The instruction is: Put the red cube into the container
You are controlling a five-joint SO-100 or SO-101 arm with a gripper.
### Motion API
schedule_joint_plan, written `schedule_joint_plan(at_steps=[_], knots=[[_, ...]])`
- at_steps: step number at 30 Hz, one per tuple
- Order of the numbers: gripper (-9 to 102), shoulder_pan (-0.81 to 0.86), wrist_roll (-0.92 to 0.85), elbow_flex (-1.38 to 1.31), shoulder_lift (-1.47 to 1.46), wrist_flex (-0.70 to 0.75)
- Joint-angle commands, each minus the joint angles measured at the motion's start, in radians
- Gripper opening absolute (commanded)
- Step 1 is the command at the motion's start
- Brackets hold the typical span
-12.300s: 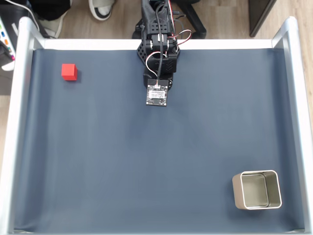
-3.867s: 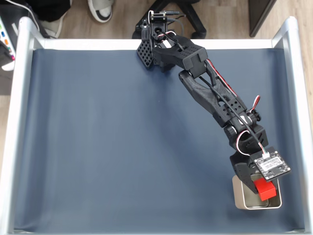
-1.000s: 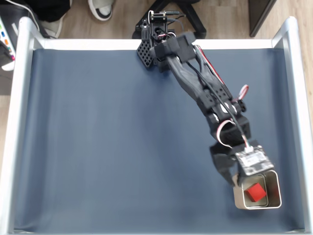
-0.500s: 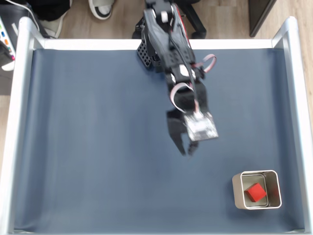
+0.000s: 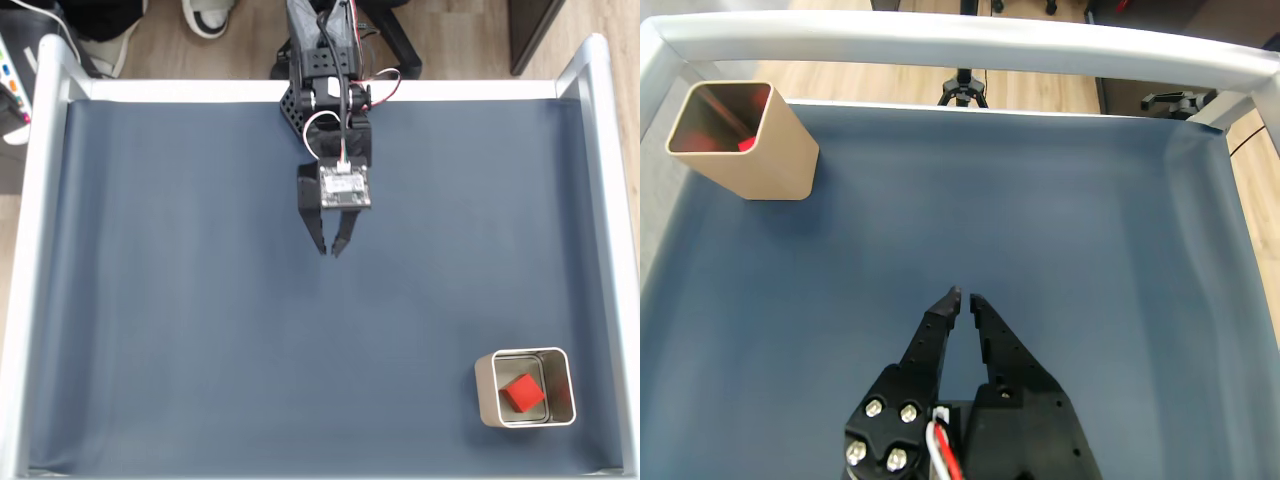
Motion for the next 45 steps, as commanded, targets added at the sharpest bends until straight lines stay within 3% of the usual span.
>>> schedule_joint_plan(at_steps=[1,16,32,45], knots=[[0,0.017,-0.011,0.071,0.117,-0.012],[0,0.037,-0.006,0.405,0.453,0.069],[0,0.011,0.057,0.414,0.499,0.426],[0,0.011,0.021,0.416,0.499,0.52]])
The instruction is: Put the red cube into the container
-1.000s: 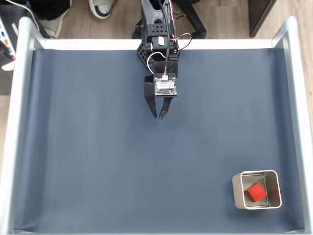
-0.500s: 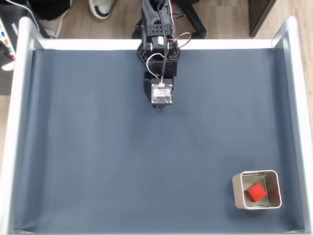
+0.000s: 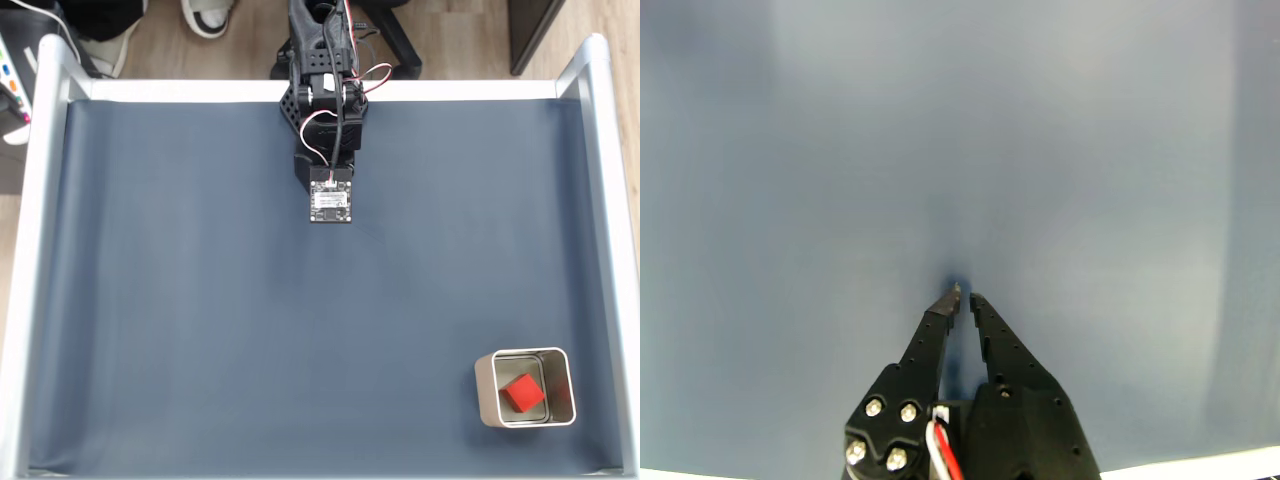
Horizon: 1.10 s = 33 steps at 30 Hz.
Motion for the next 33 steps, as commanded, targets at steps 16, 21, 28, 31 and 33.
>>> schedule_joint_plan(at_steps=[16,21,28,31,33], knots=[[1,0.006,-0.046,-0.008,0.008,0.052],[1,0.006,-0.046,-0.008,0.008,0.052],[1,0.006,-0.046,-0.008,0.008,0.052],[1,0.006,-0.046,-0.008,0.008,0.052],[1,0.006,-0.046,-0.008,0.008,0.052]])
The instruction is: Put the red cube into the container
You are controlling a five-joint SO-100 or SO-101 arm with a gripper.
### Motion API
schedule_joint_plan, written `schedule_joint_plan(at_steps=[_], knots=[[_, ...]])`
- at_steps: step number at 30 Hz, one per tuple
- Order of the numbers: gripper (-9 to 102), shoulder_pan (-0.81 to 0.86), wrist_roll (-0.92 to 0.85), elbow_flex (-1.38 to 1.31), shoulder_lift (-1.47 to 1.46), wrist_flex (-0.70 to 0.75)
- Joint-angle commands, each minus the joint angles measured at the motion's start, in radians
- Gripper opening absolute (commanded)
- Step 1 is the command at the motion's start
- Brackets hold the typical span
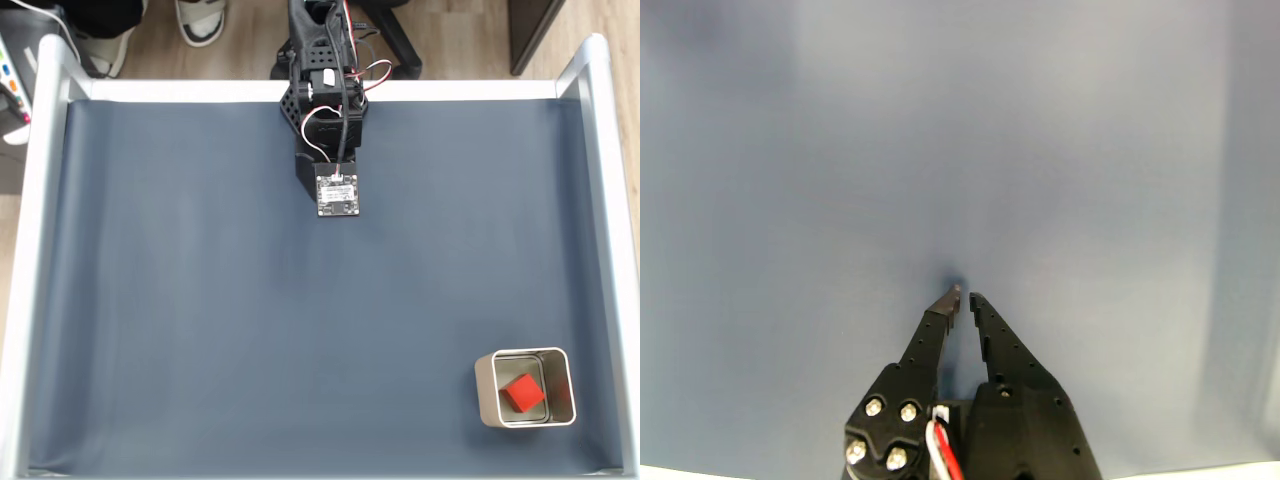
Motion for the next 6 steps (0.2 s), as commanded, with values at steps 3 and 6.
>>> schedule_joint_plan(at_steps=[3,6], knots=[[1,0.009,0.006,-0.008,-0.005,0.005],[1,0.009,0.006,-0.008,-0.005,0.005]])
